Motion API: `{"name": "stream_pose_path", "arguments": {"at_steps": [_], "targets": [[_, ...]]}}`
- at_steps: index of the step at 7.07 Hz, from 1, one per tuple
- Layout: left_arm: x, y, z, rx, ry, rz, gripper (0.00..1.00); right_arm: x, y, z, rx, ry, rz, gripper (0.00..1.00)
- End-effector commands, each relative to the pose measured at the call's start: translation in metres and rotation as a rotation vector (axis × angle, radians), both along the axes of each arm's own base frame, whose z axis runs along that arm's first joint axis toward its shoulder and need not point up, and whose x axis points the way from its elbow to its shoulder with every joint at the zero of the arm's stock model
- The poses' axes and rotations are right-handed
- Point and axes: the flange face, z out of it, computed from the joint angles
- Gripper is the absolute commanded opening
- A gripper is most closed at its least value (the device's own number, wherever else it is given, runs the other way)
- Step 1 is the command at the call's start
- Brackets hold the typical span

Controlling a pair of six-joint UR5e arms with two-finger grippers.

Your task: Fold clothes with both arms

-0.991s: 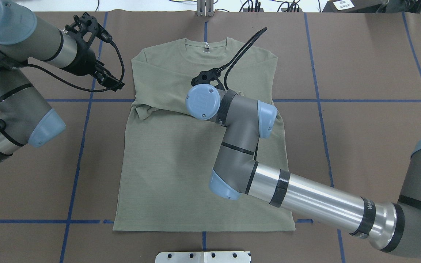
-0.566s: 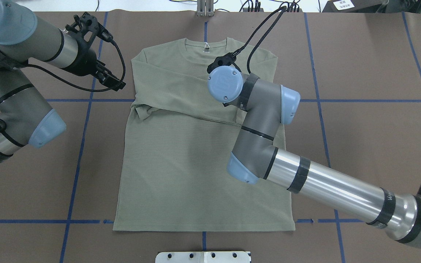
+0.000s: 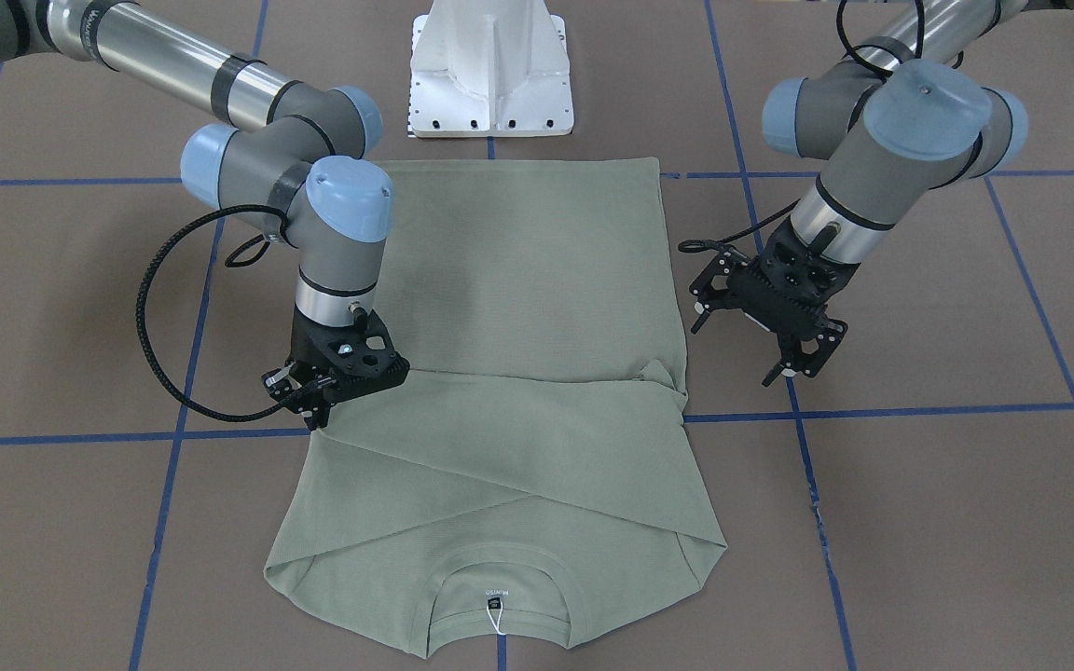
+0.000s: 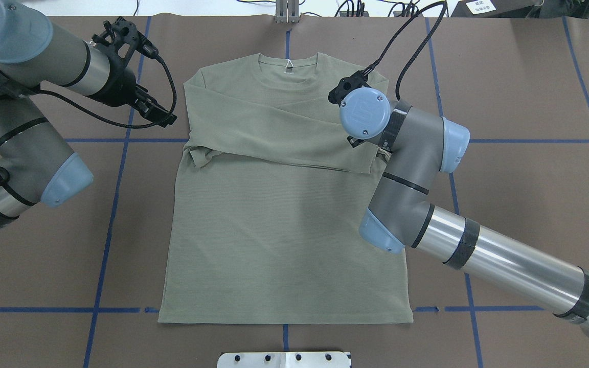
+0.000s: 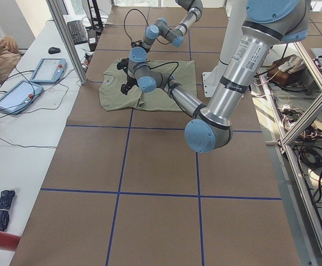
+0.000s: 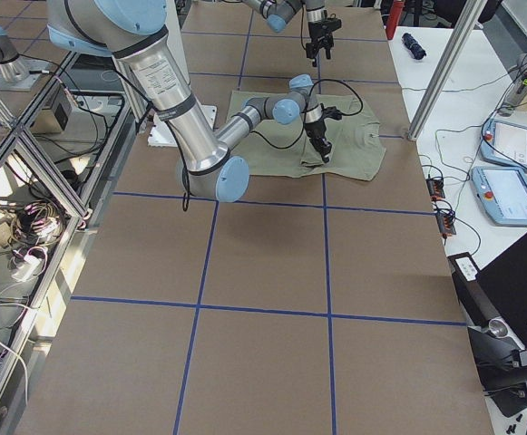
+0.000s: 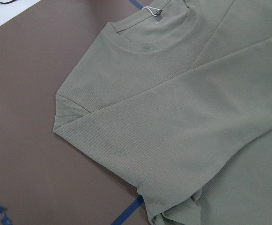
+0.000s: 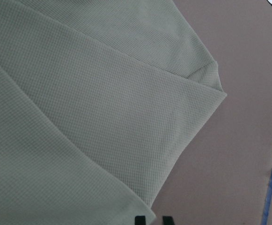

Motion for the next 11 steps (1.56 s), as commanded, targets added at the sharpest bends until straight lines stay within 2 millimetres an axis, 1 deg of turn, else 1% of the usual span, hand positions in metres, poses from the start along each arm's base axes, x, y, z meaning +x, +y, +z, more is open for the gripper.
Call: {"name": "stream_pose_path", "arguments": {"at_steps": [1,2,3,4,5,6,7,8,9,10,11], "targets": [[0.0,0.0,0.0,-0.002,0.0,-0.001,1.0,0.001,0.001,0.001,0.032,-0.066,0.004,0.99],[0.0,0.0,-0.002,-0.015,0.008,-0.011,1.0,0.007,-0.002,-0.004,0.018,-0.162,-0.026,0.99],[-0.004,0.005,-0.013,-0.115,0.06,-0.072,1.0,0.022,0.004,-0.007,-0.044,-0.282,0.034,0.99],[-0.006,0.022,-0.038,-0.257,0.156,-0.156,1.0,0.048,0.027,-0.016,-0.111,-0.427,0.158,1.0],[0.005,0.06,-0.04,-0.343,0.196,-0.17,1.0,0.074,0.057,-0.022,-0.166,-0.498,0.123,1.0],[0.009,0.095,-0.048,-0.399,0.246,-0.228,1.0,0.108,0.09,-0.009,-0.246,-0.552,0.129,1.0],[0.021,0.136,-0.044,-0.49,0.274,-0.259,1.0,0.137,0.123,-0.006,-0.369,-0.643,0.27,1.0],[0.026,0.173,-0.047,-0.564,0.311,-0.281,1.0,0.152,0.17,-0.004,-0.444,-0.695,0.314,1.0],[0.049,0.215,-0.041,-0.652,0.363,-0.334,0.99,0.153,0.221,0.003,-0.449,-0.765,0.378,0.99],[0.07,0.249,-0.025,-0.732,0.395,-0.378,0.89,0.146,0.259,0.022,-0.462,-0.829,0.45,0.98],[0.081,0.276,-0.01,-0.82,0.413,-0.414,0.73,0.146,0.284,0.039,-0.494,-0.863,0.518,0.96]]}}
